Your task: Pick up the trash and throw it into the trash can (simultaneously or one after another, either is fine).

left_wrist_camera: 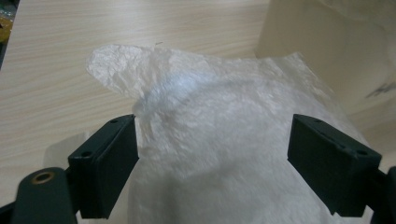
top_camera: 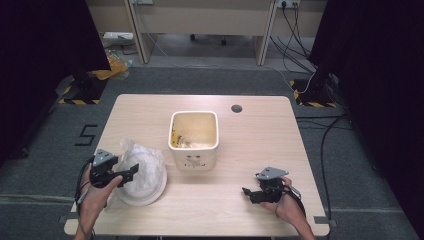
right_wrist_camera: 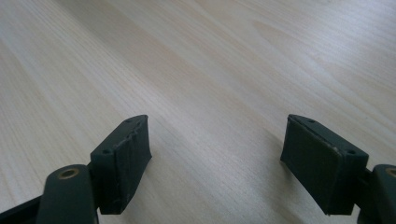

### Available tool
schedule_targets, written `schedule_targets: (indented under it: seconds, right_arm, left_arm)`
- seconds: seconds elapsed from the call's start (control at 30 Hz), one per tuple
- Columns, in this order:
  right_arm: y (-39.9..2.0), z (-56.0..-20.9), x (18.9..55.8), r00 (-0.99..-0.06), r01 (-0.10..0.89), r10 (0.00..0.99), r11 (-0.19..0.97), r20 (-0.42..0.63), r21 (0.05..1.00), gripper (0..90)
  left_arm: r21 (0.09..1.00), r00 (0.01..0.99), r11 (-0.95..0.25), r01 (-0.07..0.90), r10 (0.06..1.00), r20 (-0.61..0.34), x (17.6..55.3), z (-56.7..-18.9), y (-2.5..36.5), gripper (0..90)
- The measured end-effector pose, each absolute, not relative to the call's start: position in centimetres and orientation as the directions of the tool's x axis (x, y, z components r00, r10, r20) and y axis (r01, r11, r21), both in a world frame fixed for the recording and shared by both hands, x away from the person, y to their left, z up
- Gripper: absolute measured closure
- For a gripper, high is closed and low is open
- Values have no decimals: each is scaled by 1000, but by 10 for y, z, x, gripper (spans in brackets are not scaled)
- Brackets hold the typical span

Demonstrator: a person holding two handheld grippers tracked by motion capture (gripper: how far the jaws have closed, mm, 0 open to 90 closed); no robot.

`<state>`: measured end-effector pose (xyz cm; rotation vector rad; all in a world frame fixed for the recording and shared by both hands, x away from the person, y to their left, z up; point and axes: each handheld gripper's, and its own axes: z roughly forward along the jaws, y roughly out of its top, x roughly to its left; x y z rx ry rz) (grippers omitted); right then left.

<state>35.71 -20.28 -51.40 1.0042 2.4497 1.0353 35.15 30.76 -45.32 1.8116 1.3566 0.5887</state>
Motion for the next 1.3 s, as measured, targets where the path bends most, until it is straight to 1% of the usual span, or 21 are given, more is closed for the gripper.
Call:
schedule_targets:
  seconds: [0.33, 0.7, 0.73, 0.77, 0.8, 1.07, 1.3]
  right_arm:
    - [-204, -515, 357, -708, 490, 707, 492, -2, 720, 238]
    - [-203, -516, 357, -708, 486, 706, 483, 3, 728, 234]
    - [-204, -516, 357, -708, 486, 706, 483, 5, 728, 234]
    - [-204, -516, 357, -708, 486, 706, 483, 5, 728, 234]
    - [-204, -516, 357, -707, 490, 707, 476, 13, 730, 234]
    - [-204, -516, 356, -711, 486, 704, 483, 8, 728, 236]
    - [-203, -515, 356, -708, 490, 706, 479, 12, 728, 238]
  left_arm:
    - [794, 345, -135, 592, 933, -99, 376, -455, 304, 153]
    - [772, 356, -119, 625, 923, -146, 400, -469, 311, 149]
    - [770, 352, -93, 632, 919, -178, 403, -473, 314, 147]
    - [770, 352, -93, 632, 919, -178, 403, -473, 314, 145]
    - [757, 357, -66, 650, 906, -227, 404, -476, 315, 146]
    - [753, 347, -22, 658, 896, -278, 391, -482, 314, 157]
    - [763, 340, -10, 646, 899, -275, 370, -484, 302, 161]
